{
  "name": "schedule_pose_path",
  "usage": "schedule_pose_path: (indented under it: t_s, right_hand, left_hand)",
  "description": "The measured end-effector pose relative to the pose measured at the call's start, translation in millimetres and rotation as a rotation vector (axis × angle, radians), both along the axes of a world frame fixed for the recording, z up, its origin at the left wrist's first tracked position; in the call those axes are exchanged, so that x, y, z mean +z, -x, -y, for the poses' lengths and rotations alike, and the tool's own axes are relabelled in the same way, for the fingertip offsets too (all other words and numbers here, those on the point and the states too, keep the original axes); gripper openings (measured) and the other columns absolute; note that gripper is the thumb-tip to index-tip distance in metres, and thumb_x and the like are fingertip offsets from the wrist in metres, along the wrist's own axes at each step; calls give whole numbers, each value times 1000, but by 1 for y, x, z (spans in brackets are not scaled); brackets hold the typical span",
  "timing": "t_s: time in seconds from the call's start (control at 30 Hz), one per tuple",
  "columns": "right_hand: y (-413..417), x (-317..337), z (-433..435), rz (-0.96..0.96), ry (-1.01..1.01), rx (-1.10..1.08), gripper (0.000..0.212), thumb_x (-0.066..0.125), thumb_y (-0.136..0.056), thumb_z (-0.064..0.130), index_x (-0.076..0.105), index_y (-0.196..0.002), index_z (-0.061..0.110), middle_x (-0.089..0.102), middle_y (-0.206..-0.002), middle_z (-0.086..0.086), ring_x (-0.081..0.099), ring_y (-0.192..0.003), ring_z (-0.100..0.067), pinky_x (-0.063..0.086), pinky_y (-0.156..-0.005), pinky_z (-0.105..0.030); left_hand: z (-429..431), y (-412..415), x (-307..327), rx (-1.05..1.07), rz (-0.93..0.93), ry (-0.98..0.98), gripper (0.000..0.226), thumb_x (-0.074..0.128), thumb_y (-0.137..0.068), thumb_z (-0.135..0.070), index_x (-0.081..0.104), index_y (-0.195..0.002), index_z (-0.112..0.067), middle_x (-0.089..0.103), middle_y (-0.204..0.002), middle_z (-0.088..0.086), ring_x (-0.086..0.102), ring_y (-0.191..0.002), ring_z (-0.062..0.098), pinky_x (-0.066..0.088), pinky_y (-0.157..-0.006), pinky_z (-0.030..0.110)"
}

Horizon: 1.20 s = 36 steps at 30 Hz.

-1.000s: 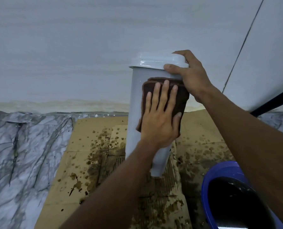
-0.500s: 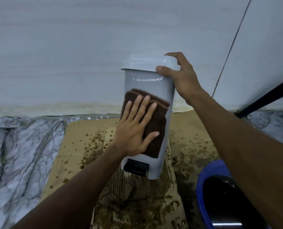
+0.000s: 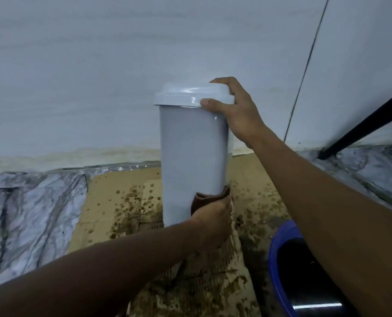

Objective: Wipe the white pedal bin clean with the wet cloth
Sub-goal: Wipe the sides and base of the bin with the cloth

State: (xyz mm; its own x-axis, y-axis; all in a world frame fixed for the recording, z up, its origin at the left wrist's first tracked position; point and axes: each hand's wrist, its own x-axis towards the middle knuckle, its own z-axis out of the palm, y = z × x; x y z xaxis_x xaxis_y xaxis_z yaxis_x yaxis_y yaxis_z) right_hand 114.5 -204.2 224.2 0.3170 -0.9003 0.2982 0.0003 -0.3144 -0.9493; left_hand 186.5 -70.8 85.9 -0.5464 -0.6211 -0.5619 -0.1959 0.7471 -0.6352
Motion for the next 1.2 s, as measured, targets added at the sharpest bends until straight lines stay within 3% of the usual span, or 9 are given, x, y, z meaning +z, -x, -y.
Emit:
schedule_pose_path:
  t_s: [0.07,0.2,0.3,0.4,0.47,0.63,0.8,0.93,1.2]
  right_hand:
    - [-2,0,-1,-10,7,-6,49,82,-71,38,61,-113,25,62,-123,-1,63,-105,-13,53,-78,-21]
    - [-7,0,0,-34,25,-42,49,84,-71,38,62,-113,26,61,-120,2,60,-108,-14,52,-85,-26]
    - [-12,0,-3,-25,50,-40,47,84,-70,38,63,-110,26,61,-116,6,58,-108,-12,52,-90,-29]
    - [-11,-3,-6,-26,73,-19,44,83,-73,33,63,-111,23,60,-115,9,56,-106,-7,49,-86,-19]
    - [-7,-5,-6,-17,75,-21,45,83,-72,34,62,-111,24,60,-117,7,57,-107,-9,49,-88,-22]
    - [-4,-2,1,-26,34,-40,45,82,-70,39,63,-110,28,61,-120,5,59,-109,-12,52,-89,-29]
    - [-7,-2,1,-38,44,-49,47,81,-67,46,62,-108,32,62,-119,6,61,-108,-13,54,-91,-36]
    - [-2,-3,2,-19,47,-36,45,80,-72,39,62,-111,27,62,-120,3,60,-108,-14,53,-92,-32]
    - [4,0,3,9,-6,-9,42,79,-78,29,61,-116,22,63,-119,1,63,-97,-4,50,-77,-16]
  left_hand:
    - [-5,9,0,23,107,-2,43,42,-104,-41,66,-127,-14,62,-135,10,48,-129,36,18,-118,66]
    - [7,-5,7,56,-4,66,53,36,-104,-49,67,-124,-11,62,-133,12,49,-125,34,16,-118,61]
    - [18,-4,4,76,-10,178,62,35,-104,-55,64,-130,-7,59,-137,17,45,-130,40,7,-117,71]
    - [8,8,-7,87,38,161,62,34,-106,-51,54,-143,-6,48,-149,22,34,-140,47,-4,-110,80]
    - [-1,3,-10,34,-1,95,59,32,-106,-47,58,-138,-6,53,-143,21,41,-133,44,7,-114,75]
    - [10,-38,13,-135,-325,39,64,32,-99,-59,69,-114,-9,67,-116,10,51,-116,35,9,-115,59]
    - [29,-73,55,-216,-727,206,61,40,-104,-57,60,-139,-11,54,-149,13,36,-147,33,5,-127,47]
    - [28,-97,46,-72,-1088,407,66,46,-103,-53,35,-158,-17,25,-166,11,12,-157,30,8,-128,48]
    - [5,-107,-9,310,-1589,508,70,39,-105,-50,13,-163,-20,6,-170,12,1,-157,39,8,-127,52]
